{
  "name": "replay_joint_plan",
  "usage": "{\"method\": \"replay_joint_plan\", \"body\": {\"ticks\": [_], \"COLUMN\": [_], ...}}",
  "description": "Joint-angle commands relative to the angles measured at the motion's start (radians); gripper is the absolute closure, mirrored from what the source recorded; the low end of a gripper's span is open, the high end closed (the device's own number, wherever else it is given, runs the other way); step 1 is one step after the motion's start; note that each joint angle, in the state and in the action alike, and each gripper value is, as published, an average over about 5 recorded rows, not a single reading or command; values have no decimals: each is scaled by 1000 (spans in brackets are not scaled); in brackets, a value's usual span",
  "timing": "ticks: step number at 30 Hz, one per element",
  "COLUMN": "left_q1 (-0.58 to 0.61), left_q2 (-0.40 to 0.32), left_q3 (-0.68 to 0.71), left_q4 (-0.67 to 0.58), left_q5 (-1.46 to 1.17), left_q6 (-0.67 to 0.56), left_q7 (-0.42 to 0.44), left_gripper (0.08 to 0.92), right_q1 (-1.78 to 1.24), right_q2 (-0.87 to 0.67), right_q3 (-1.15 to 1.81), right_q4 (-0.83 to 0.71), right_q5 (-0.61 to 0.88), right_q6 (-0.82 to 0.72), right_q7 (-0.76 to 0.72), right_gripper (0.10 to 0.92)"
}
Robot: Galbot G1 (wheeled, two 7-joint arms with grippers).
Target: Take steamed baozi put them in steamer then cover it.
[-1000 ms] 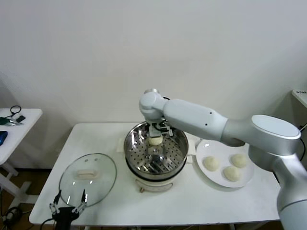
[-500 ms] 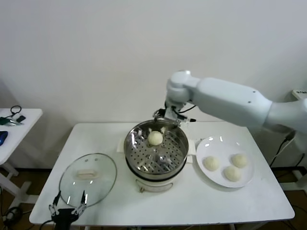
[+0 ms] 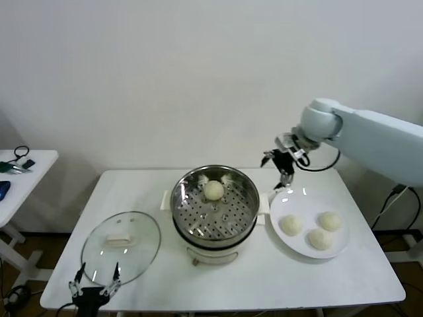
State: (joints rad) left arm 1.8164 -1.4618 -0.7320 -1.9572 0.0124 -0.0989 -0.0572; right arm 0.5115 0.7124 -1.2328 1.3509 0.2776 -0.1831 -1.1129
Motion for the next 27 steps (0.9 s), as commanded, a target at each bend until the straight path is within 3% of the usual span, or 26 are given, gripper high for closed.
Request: {"method": "replay_joint_plan", "body": {"ticks": [1, 11, 27], "left_q1": [3, 7, 9], "left_q2": [0, 1, -1], "left_q3": [-1, -9, -26], "left_q4": [-5, 3, 20], "left_q5": [1, 1, -1], "left_q6": [3, 5, 7], "left_q7": [1, 0, 0], "left_gripper": [177, 177, 177], "right_q1": [-277, -458, -476], "right_q2": [-103, -8, 131], "right_q3": [147, 275, 286], "right_q4": [-76, -205, -345], "right_q5": [-112, -221, -273], "right_q6": [-47, -6, 28], "right_q7": [-15, -4, -14], "right_gripper": [203, 203, 203]}}
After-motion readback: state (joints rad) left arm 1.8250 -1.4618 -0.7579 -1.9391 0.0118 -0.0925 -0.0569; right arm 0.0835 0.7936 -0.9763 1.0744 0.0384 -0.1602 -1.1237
